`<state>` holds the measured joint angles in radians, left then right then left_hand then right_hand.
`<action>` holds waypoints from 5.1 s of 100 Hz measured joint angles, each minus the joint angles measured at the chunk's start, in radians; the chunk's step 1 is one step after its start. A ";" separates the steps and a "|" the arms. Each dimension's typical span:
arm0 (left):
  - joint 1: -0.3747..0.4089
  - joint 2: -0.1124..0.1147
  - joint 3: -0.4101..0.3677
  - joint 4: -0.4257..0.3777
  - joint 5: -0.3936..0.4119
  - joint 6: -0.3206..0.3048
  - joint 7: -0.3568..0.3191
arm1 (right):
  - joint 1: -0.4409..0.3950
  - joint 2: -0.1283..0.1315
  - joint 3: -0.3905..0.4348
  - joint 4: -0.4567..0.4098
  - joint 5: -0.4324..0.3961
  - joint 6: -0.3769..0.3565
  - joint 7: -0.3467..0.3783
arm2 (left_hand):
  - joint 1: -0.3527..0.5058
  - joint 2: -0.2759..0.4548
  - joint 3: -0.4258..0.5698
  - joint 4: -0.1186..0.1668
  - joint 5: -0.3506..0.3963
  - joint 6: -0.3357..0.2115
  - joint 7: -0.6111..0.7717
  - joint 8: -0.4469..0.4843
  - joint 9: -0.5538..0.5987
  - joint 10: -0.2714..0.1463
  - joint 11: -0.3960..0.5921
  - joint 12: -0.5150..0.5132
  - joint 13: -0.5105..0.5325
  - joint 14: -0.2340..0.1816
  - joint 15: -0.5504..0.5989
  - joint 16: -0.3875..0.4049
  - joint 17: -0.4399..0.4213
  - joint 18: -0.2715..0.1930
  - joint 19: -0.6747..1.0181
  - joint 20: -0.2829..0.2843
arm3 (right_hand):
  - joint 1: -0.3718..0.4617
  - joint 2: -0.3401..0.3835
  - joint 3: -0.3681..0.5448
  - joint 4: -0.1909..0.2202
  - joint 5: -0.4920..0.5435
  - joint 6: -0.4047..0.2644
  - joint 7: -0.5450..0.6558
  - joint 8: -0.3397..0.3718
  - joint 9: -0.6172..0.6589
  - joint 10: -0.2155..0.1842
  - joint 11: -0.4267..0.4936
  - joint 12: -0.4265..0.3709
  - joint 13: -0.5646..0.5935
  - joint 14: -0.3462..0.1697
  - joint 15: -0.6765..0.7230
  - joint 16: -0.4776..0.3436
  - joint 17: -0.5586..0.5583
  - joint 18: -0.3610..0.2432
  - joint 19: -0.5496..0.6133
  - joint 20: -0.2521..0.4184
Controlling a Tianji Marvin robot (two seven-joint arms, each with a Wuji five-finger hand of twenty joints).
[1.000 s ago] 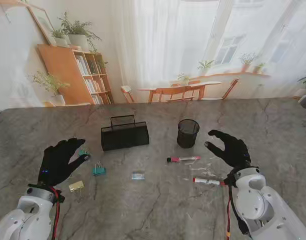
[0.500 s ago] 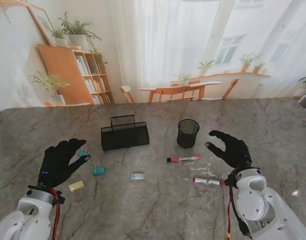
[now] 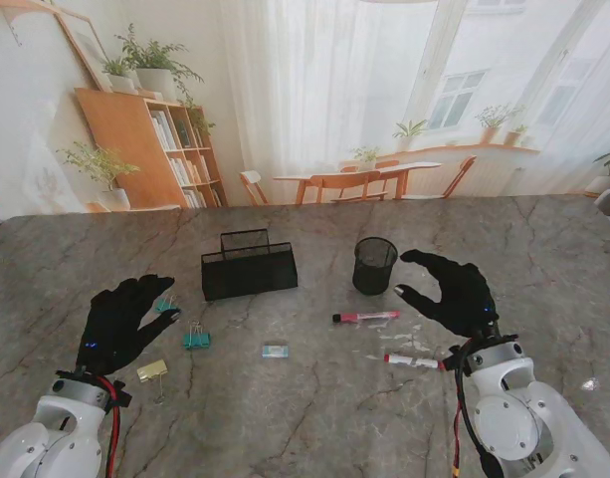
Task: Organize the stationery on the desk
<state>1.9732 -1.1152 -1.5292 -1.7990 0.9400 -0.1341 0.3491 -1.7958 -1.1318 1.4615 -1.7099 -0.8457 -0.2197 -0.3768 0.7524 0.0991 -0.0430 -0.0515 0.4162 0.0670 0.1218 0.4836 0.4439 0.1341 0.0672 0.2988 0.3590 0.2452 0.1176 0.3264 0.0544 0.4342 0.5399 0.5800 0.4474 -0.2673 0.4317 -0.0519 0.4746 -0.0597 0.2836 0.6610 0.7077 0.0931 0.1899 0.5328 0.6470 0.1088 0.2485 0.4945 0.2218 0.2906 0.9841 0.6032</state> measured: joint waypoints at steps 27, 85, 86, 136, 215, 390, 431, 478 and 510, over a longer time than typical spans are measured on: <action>-0.003 -0.004 0.000 0.003 -0.025 -0.003 -0.001 | 0.000 0.021 -0.032 -0.065 -0.052 -0.053 0.113 | 0.000 0.000 0.000 0.000 0.000 0.000 0.000 0.000 0.000 0.000 0.000 0.001 0.000 0.000 0.000 0.002 0.000 0.000 0.013 0.000 | 0.033 -0.095 0.039 0.000 0.035 0.000 0.025 0.020 0.025 -0.009 0.034 0.048 0.024 -0.022 0.133 0.049 0.034 0.000 0.043 0.000; -0.002 -0.008 0.001 -0.001 -0.042 -0.007 0.005 | 0.229 0.100 -0.227 0.042 -0.351 -0.056 0.328 | 0.001 0.000 0.000 0.000 0.000 0.000 0.000 0.000 0.000 0.000 0.000 0.002 0.000 0.000 0.000 0.002 0.000 0.000 0.013 0.000 | 0.197 -0.220 0.073 0.000 0.036 0.114 0.036 0.047 -0.011 0.050 0.305 0.204 0.023 -0.013 0.582 0.087 0.083 0.008 0.280 -0.088; -0.002 -0.008 0.001 -0.001 -0.042 -0.007 0.005 | 0.232 0.101 -0.232 0.044 -0.351 -0.053 0.331 | 0.001 0.000 0.000 0.000 0.000 0.000 0.000 0.000 0.000 0.000 0.000 0.002 0.000 0.000 0.000 0.002 0.000 0.000 0.013 0.000 | 0.198 -0.221 0.077 0.000 0.036 0.115 0.036 0.047 -0.015 0.052 0.315 0.212 0.022 -0.012 0.593 0.089 0.083 0.008 0.283 -0.090; -0.012 -0.008 0.010 0.000 -0.056 -0.010 -0.019 | 0.427 0.112 -0.473 0.216 -0.305 0.103 0.438 | 0.001 0.000 0.000 0.000 0.000 0.000 0.000 0.000 0.000 0.000 0.000 0.005 0.000 0.000 0.000 0.002 0.000 0.000 0.021 0.000 | 0.196 -0.258 0.204 0.000 0.048 0.169 0.043 0.071 -0.066 0.110 0.507 0.296 0.006 0.022 0.719 0.101 0.071 0.043 0.331 -0.097; -0.042 -0.004 0.032 0.009 -0.073 -0.013 -0.066 | 0.640 0.107 -0.688 0.436 -0.196 0.147 0.461 | 0.001 0.000 0.000 0.000 0.000 0.000 0.000 0.000 0.000 0.000 0.000 0.006 0.000 0.000 0.001 0.002 0.000 0.000 0.022 0.000 | 0.197 -0.259 0.243 0.000 0.031 0.194 0.055 0.111 -0.078 0.111 0.571 0.296 0.006 0.021 0.756 0.101 0.074 0.044 0.351 -0.096; -0.017 -0.005 0.020 -0.006 -0.058 -0.007 -0.034 | 0.740 0.090 -0.794 0.591 -0.037 0.068 0.398 | 0.001 0.000 0.000 0.000 0.000 0.000 0.000 0.000 0.000 0.001 0.000 0.006 0.014 0.000 0.004 0.014 0.000 0.000 0.023 0.000 | -0.002 -0.860 1.078 -0.134 0.349 -0.052 0.814 0.231 0.442 -0.099 0.710 0.308 0.457 -0.091 0.807 -0.061 0.599 -0.034 0.437 -0.236; -0.017 -0.005 0.020 -0.006 -0.058 -0.007 -0.032 | 0.681 0.069 -0.722 0.586 0.002 0.072 0.365 | 0.001 0.000 0.000 0.000 0.000 0.000 0.000 0.000 0.000 0.001 0.000 0.006 0.015 0.000 0.004 0.014 0.000 0.000 0.023 0.000 | -0.014 -0.944 1.067 -0.054 0.386 -0.057 0.818 0.255 0.517 -0.101 0.709 0.307 0.552 -0.093 0.814 -0.079 0.745 -0.034 0.449 -0.282; -0.016 -0.006 0.020 -0.006 -0.059 -0.007 -0.023 | 0.532 0.035 -0.550 0.427 0.127 0.208 0.322 | 0.002 0.000 0.000 0.000 0.000 0.000 0.000 0.000 0.000 0.001 0.000 0.006 0.025 0.000 0.009 0.014 0.000 0.000 0.023 0.000 | -0.013 -0.957 1.059 -0.037 0.387 -0.063 0.838 0.305 0.522 -0.102 0.709 0.307 0.556 -0.093 0.815 -0.092 0.756 -0.031 0.449 -0.284; -0.010 -0.007 0.016 -0.009 -0.058 -0.008 -0.017 | 0.452 -0.011 -0.464 0.300 0.245 0.317 0.220 | 0.002 0.000 0.000 0.000 0.000 0.000 0.000 0.000 0.000 0.001 0.000 0.006 0.026 0.000 0.009 0.014 0.000 0.000 0.024 0.000 | -0.008 -0.957 1.059 -0.037 0.387 -0.063 0.840 0.315 0.522 -0.097 0.709 0.307 0.556 -0.091 0.815 -0.092 0.755 -0.017 0.450 -0.294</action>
<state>1.9634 -1.1221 -1.5134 -1.8080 0.8822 -0.1421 0.3318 -1.3441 -1.1427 0.9978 -1.4099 -0.6006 0.0969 -0.1567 0.7542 0.0991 -0.0430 -0.0515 0.4166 0.0670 0.1218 0.4836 0.4440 0.1347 0.0674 0.3044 0.3845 0.2452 0.1263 0.3400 0.0547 0.4347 0.5635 0.5803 0.4394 -1.2246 1.4904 -0.0884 0.8619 -0.1226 1.1232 0.9763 1.2292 -0.0042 0.8992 0.8402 1.2032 0.0178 1.0637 0.4027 0.9765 0.2740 1.4337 0.3088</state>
